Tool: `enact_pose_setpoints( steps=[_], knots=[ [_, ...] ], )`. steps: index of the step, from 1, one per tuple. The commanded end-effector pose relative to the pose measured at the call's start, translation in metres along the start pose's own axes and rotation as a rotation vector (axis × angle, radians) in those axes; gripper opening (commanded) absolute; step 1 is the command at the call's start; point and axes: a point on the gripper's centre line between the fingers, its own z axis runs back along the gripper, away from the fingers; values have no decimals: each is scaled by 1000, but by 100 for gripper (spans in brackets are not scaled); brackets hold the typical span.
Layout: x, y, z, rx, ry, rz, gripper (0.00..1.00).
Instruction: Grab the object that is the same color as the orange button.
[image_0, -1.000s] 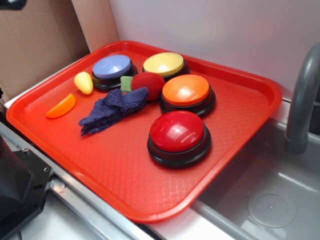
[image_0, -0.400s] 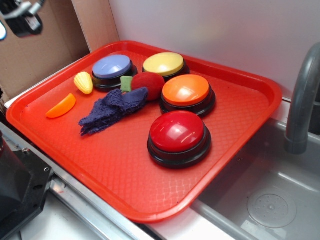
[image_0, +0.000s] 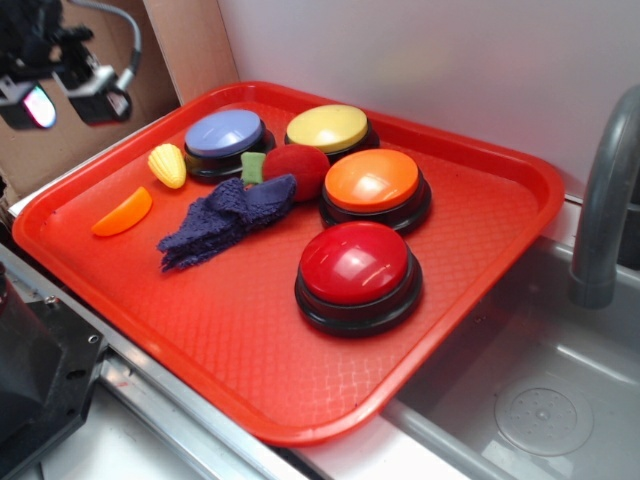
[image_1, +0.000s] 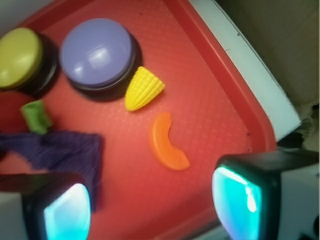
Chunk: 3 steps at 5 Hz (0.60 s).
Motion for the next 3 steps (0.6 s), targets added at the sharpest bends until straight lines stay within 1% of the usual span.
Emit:
enact_pose_setpoints(
  steps=[1,2,3],
  knots=[
    [12,5,-42,-15,-36,48,100],
    [11,5,-65,13,-27,80,100],
    [14,10,-77,-9,-13,94,100]
  ],
)
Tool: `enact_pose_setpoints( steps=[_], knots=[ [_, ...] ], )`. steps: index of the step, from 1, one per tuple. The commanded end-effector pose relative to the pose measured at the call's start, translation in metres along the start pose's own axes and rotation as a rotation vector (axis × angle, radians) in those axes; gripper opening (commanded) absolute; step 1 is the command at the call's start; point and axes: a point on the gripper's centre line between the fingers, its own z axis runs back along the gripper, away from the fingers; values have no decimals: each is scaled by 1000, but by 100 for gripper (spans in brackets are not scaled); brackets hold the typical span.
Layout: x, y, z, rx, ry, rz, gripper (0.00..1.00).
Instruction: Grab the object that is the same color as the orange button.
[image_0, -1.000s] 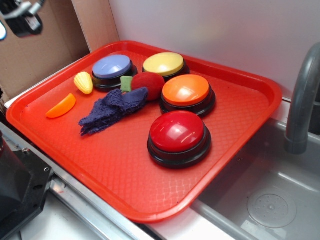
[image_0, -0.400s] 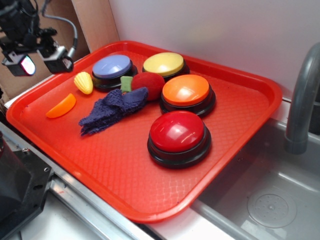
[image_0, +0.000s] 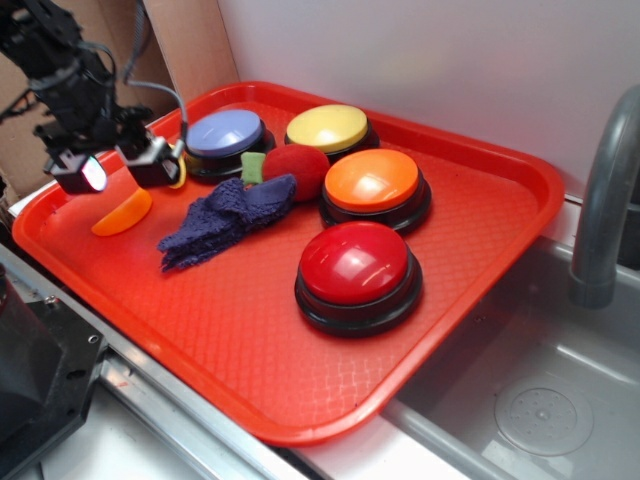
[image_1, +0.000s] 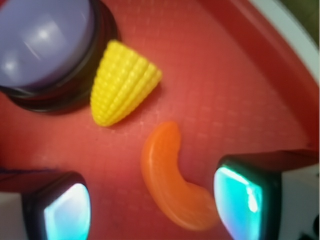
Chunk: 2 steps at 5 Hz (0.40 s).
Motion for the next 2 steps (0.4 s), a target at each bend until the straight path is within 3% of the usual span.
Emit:
enact_pose_setpoints(
  steps=[1,2],
  knots=[
    [6,7,-18,-25,6,16,100],
    [3,6,-22,8,-1,32,0]
  ],
)
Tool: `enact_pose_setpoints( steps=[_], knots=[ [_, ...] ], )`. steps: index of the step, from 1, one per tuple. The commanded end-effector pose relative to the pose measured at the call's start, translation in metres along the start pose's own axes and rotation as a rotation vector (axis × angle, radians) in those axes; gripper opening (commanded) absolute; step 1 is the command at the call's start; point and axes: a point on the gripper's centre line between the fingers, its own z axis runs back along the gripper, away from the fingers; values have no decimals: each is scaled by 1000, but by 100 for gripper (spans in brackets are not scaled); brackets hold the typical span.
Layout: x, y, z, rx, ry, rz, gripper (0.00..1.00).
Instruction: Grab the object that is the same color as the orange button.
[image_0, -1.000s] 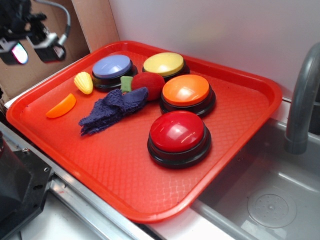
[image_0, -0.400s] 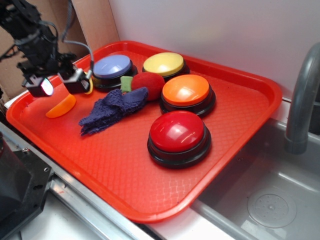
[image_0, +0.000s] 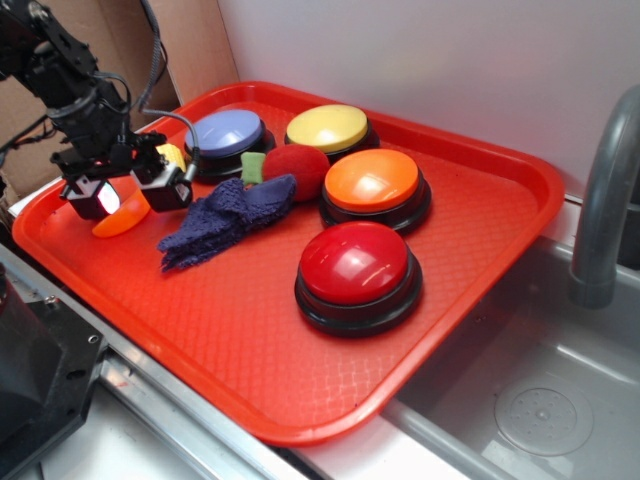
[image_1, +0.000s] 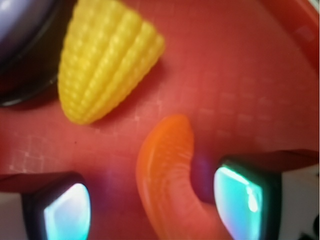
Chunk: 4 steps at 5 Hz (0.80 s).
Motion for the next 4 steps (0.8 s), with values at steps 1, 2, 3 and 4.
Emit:
enact_pose_setpoints(
  steps=[1,2,3,4],
  knots=[
    [2,4,0,32,-32,16,0],
    [1,4,0,29,-30,18,0],
    [0,4,-1,31,-24,27,0],
    [2,2,8,51,-22,36,0]
  ],
)
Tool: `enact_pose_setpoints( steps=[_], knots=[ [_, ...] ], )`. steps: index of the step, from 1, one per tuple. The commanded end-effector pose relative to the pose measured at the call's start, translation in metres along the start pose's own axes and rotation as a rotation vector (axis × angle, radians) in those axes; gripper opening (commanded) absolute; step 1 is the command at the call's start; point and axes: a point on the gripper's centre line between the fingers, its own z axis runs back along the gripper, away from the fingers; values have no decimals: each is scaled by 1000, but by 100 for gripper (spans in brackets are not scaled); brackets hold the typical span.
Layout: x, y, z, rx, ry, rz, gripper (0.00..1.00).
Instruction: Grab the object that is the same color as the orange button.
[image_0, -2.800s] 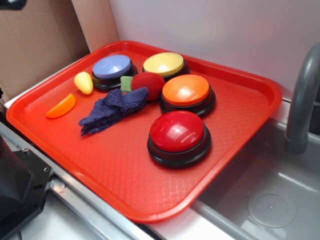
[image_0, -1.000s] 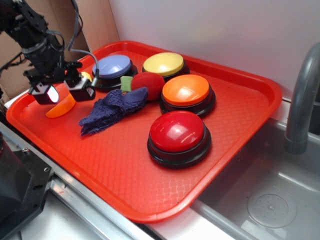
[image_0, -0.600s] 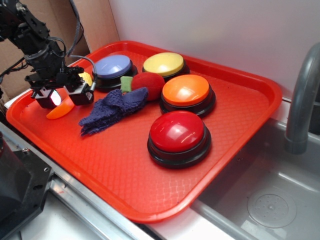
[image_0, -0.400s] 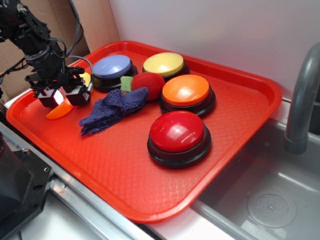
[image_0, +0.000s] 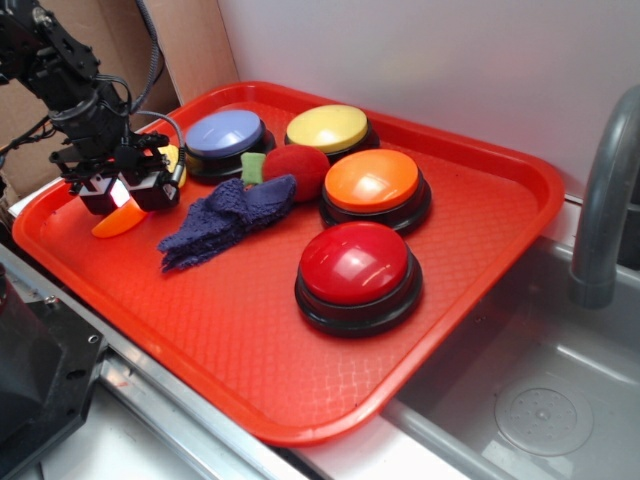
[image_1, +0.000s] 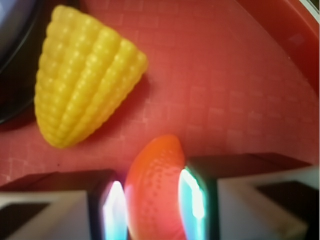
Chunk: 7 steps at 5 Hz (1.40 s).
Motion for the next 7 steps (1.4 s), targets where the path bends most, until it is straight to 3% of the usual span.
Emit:
enact_pose_setpoints(
  steps=[1,2,4,7],
  knots=[
    [3,-5,34,25,-10,19,0],
    [4,-15,58,16,-15,19,0],
    [-13,-47,111,-10,57,-96,0],
    [-57,-113,170,-35,133,-339,0]
  ],
)
